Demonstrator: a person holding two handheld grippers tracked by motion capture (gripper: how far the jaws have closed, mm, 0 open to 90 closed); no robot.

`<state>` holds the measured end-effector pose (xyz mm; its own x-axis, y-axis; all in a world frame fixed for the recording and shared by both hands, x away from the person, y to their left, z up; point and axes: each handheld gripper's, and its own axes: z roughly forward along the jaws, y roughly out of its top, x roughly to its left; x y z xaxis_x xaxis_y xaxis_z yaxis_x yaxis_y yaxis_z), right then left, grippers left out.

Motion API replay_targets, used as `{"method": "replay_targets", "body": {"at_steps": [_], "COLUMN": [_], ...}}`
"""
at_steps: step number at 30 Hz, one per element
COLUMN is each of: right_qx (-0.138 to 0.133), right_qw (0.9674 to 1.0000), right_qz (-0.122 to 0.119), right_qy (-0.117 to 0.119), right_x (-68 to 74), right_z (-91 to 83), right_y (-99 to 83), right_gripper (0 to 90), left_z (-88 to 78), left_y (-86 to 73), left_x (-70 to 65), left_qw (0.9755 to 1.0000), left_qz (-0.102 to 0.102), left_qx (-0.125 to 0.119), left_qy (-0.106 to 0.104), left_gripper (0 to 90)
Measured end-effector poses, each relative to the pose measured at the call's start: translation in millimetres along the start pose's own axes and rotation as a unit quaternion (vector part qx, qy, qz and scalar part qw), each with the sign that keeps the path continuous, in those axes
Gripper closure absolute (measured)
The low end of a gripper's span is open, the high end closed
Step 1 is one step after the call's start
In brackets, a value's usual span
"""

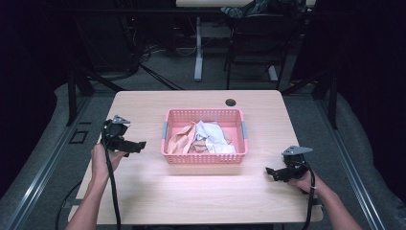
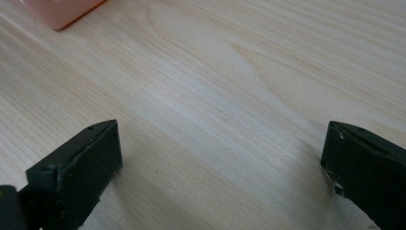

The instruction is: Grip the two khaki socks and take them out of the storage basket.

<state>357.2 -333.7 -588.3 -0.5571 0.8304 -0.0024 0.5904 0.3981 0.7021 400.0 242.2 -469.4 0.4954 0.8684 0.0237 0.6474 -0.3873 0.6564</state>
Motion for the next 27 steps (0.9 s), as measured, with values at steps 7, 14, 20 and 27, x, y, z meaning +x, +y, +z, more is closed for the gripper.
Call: {"method": "replay_targets", "body": {"at_steps": [7, 14, 20, 27], "right_qx": [0.0, -0.001, 0.0, 0.0], "right_qw": [1.0, 1.0, 1.0, 1.0], "right_qz": [0.0, 0.0, 0.0, 0.0], "right_qy": [0.0, 0.0, 0.0, 0.0], "right_x": [0.0, 0.0, -0.1, -0.1], "right_z": [0.0, 0.1, 0.0, 0.0], "right_y": [0.0, 0.0, 0.0, 0.0], "right_gripper": [0.0, 0.0, 0.0, 0.0], "left_z": [7.7, 22.5, 35.4, 56.7], "left_y": [25.2, 46.9, 62.0, 77.8], "left_x": [-16.6, -29.0, -40.8, -54.2], "left_qw": [0.9996, 0.998, 0.9961, 0.9928], "left_qz": [0.025, 0.043, 0.063, 0.082], "left_qx": [-0.005, 0.001, 0.007, 0.022], "left_qy": [-0.013, -0.046, -0.062, -0.085], "left_gripper": [1.4, 1.4, 1.9, 7.9]}}
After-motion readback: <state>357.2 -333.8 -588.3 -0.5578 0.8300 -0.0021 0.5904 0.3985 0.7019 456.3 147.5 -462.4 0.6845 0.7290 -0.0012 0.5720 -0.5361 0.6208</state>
